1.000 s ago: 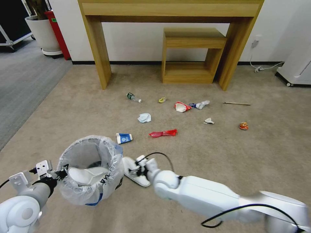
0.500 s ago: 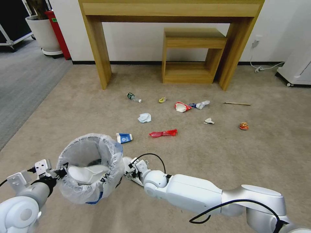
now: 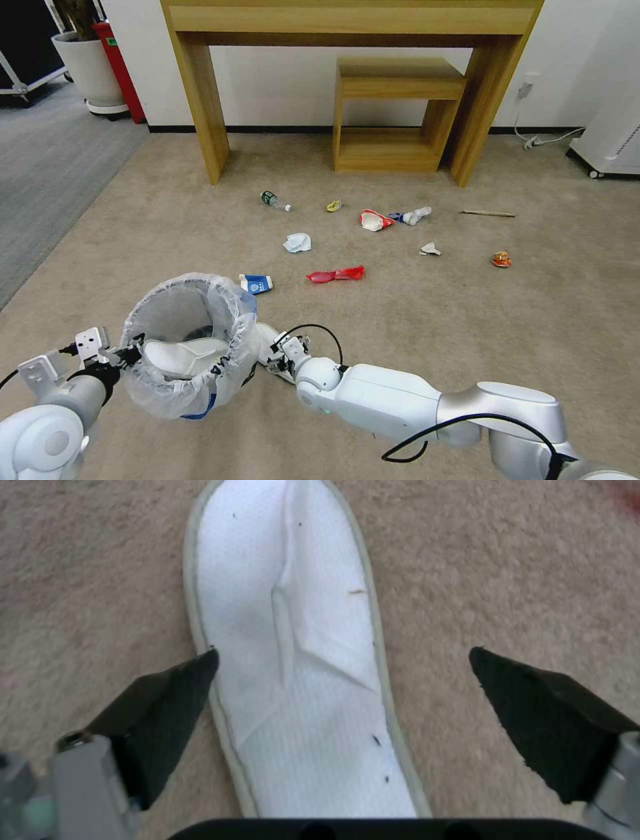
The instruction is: Pick up the trash bin and place the garbage on the floor into it.
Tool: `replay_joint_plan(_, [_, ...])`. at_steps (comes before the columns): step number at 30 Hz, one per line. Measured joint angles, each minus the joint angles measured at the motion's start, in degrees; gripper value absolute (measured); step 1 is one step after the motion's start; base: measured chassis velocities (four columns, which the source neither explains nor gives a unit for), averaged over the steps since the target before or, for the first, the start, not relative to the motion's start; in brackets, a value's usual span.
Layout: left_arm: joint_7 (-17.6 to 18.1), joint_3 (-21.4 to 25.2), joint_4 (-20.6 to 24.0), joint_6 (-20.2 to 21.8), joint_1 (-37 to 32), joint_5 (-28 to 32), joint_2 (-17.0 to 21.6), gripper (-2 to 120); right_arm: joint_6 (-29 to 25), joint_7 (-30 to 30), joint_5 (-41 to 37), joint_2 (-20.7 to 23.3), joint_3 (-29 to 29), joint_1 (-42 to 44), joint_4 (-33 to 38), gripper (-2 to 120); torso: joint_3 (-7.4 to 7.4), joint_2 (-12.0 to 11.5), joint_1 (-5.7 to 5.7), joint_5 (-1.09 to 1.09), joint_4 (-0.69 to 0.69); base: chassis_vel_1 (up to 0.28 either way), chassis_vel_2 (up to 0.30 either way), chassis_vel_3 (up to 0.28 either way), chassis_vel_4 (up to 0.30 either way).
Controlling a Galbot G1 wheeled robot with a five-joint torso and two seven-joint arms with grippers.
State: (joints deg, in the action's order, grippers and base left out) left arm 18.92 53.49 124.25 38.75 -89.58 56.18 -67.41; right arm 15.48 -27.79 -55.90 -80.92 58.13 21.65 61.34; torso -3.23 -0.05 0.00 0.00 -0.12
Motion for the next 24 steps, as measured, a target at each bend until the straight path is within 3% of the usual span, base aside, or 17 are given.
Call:
replay_joint_plan(18, [-0.3,0.0,0.5,-0.4,0.4,0.5,0.0,1,-5.4,4.2,1.3,-7.3,3.6,-1.0,-11.6,89,0.0,0.0,0.0,0.0,0.0,0.0,0.0,0.0,0.0])
replay_joint_plan(24, [-0.3,0.1,1.7,-0.5,0.0,0.6,-0.3,1,-7.2,5.6,2.3,-9.4,4.1,-0.8,-15.2,75,0.0,0.0,0.0,0.0,0.0,0.0,0.0,0.0,0.0])
